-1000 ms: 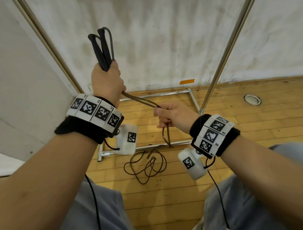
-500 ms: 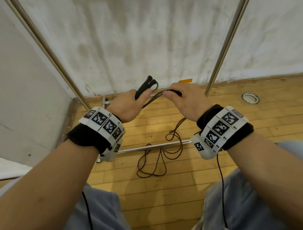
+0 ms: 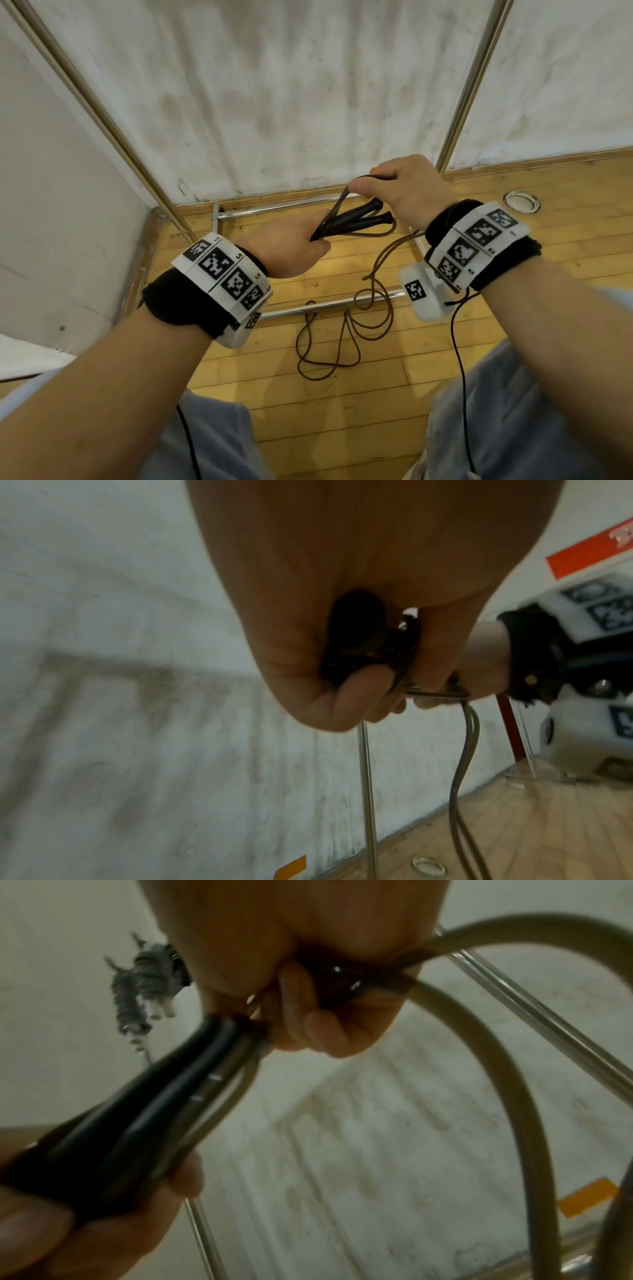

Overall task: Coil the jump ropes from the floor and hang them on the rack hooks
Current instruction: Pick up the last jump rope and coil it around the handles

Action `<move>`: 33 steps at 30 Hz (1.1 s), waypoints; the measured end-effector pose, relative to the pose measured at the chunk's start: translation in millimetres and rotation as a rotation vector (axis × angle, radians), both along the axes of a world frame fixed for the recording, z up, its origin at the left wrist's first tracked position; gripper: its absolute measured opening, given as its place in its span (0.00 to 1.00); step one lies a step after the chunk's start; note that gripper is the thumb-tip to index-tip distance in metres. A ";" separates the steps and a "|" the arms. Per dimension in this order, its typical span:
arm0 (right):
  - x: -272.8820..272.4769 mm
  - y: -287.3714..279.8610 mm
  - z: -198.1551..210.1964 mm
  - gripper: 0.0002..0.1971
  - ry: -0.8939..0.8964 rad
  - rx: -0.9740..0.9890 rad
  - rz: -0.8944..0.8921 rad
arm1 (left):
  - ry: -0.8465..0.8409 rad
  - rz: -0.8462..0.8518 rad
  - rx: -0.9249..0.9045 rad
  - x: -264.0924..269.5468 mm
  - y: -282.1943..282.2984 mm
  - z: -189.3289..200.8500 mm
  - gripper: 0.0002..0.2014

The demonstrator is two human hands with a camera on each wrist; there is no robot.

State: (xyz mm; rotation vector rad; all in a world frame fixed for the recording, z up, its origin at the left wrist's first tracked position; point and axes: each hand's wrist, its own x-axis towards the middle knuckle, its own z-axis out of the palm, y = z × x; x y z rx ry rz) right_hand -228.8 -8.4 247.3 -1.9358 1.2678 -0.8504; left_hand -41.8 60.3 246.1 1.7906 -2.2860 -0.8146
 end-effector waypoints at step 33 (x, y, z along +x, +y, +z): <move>62.3 60.2 -20.0 0.22 0.308 -0.196 0.271 | 0.242 0.547 -0.481 24.1 -21.2 -18.8 0.10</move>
